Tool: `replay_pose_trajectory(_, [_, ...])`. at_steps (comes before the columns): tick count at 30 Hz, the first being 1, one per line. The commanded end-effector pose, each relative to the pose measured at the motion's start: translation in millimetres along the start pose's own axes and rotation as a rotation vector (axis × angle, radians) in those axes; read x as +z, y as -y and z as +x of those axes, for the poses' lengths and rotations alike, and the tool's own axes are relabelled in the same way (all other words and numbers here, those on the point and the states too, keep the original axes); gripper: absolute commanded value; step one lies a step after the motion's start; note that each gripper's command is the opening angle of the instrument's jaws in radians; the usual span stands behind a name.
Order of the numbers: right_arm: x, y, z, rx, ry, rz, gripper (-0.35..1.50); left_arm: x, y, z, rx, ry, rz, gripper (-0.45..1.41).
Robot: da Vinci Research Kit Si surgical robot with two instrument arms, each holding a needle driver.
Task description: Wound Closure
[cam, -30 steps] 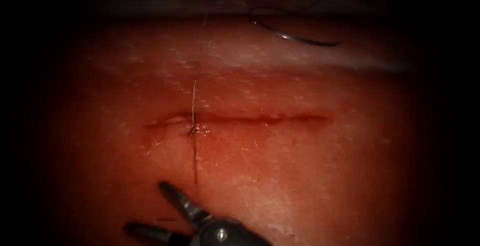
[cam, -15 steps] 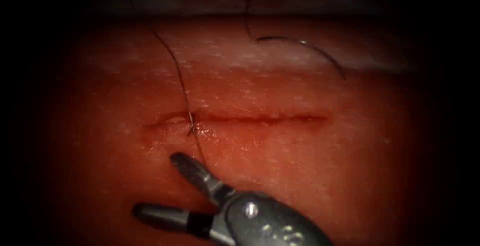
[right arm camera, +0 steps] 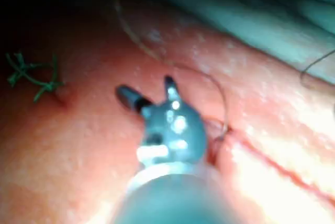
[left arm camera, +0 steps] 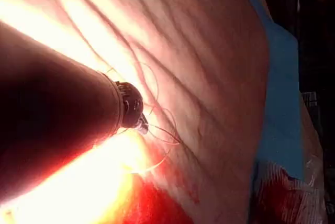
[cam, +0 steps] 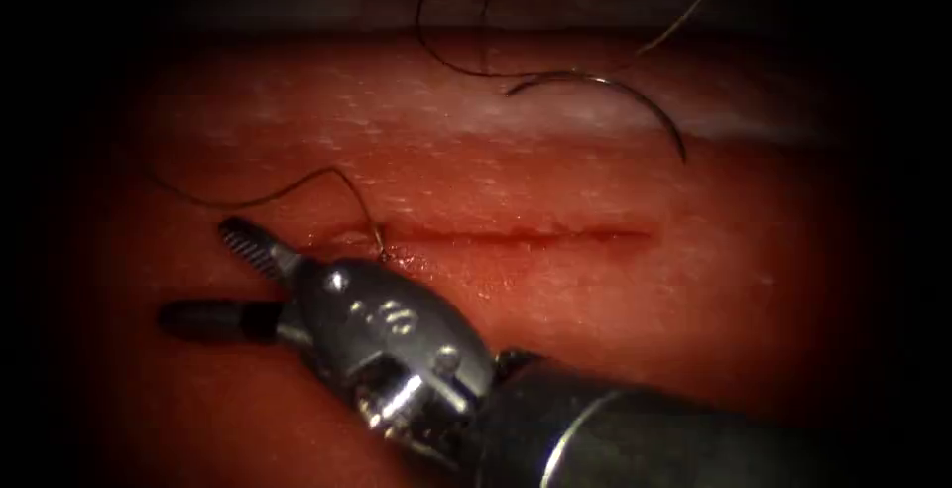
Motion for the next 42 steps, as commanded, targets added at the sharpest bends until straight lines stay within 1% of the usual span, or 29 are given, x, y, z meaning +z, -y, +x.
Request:
replay_pose_trajectory(1, [1.3, -0.3, 0.0, 0.0, -0.038, -0.027, 0.77, 0.5, 0.1, 0.1, -0.006, -0.002, 0.003, -0.35])
replay_pose_trajectory(2, [1.4, -0.5, 0.1, 0.0, -0.058, -0.029, 0.74, 0.3, -0.2, -0.1, -0.019, -0.003, 0.006, -0.35])
replay_pose_trajectory(3, [1.5, -1.0, 0.6, 0.001, -0.116, -0.015, 0.66, 0.0, -0.8, -0.9, -0.035, -0.003, 0.01, -0.35])
replay_pose_trajectory(5, [1.3, -1.3, 1.1, 0.003, -0.163, -0.001, 0.62, -0.2, -1.3, -1.6, -0.045, -0.003, 0.013, -0.35])
replay_pose_trajectory(7, [-0.2, -2.4, 2.3, 0.016, -0.228, 0.024, 0.61, -0.3, -1.7, -3.4, -0.04, -0.002, 0.023, -0.35])
replay_pose_trajectory(8, [-0.2, -2.4, 2.3, 0.016, -0.228, 0.024, 0.61, -0.3, -1.7, -3.4, -0.04, -0.002, 0.023, -0.35])
replay_pose_trajectory(9, [-1.0, -3.2, 2.7, 0.029, -0.257, 0.04, 0.61, -0.1, -1.5, -4.0, -0.034, -0.003, 0.029, -0.35])
replay_pose_trajectory(11, [-1.8, -4.1, 2.9, 0.069, -0.279, 0.064, 0.61, 0.2, -1.1, -4.8, -0.039, -0.005, 0.038, -0.35])
replay_pose_trajectory(12, [-2.4, -4.8, 2.7, 0.102, -0.281, 0.112, 0.61, 0.6, -0.9, -5.7, -0.038, -0.011, 0.039, -0.35])
replay_pose_trajectory(14, [-2.7, -5.2, 2.5, 0.13, -0.291, 0.151, 0.61, 1.2, -0.9, -6.6, -0.038, -0.009, 0.034, -0.35])
replay_pose_trajectory(15, [-2.7, -5.3, 2.3, 0.164, -0.317, 0.197, 0.59, 2.0, -0.9, -7.7, -0.036, -0.007, 0.031, -0.35])
replay_pose_trajectory(17, [-2.6, -5.2, 2.3, 0.167, -0.32, 0.254, 0.54, 3.4, -0.5, -8.9, -0.031, -0.012, 0.03, -0.35])
replay_pose_trajectory(21, [-3.3, -5.8, 2.3, 0.168, -0.321, 0.291, 0.44, 4.3, 0.5, -10.4, -0.031, -0.014, 0.034, -0.35])
replay_pose_trajectory(23, [-4.2, -6.7, 2.5, 0.171, -0.33, 0.276, 0.44, 4.1, 1.3, -11.4, -0.031, -0.012, 0.033, -0.35])
replay_pose_trajectory(25, [-4.6, -7.3, 2.6, 0.172, -0.334, 0.275, 0.42, 3.8, 1.8, -11.8, -0.025, -0.01, 0.03, -0.35])
replay_pose_trajectory(27, [-5.4, -7.9, 2.7, 0.18, -0.351, 0.283, 0.39, 2.9, 2.9, -12.5, -0.014, -0.009, 0.033, -0.35])
replay_pose_trajectory(31, [-5.6, -8.0, 2.7, 0.186, -0.356, 0.286, 0.37, 2.0, 3.8, -13.2, -0.003, -0.011, 0.043, -0.35])
replay_pose_trajectory(35, [-5.7, -8.2, 2.8, 0.192, -0.355, 0.288, 0.37, 1.8, 3.8, -14.2, 0.004, -0.011, 0.047, -0.35])
replay_pose_trajectory(38, [-6.2, -8.8, 2.9, 0.225, -0.38, 0.322, 0.37, 1.8, 4.1, -16.7, 0.022, -0.006, 0.059, -0.35])
replay_pose_trajectory(42, [-6.5, -9.3, 3.1, 0.272, -0.395, 0.403, 0.37, 2.7, 5.1, -18.6, 0.029, -0.004, 0.076, -0.35])
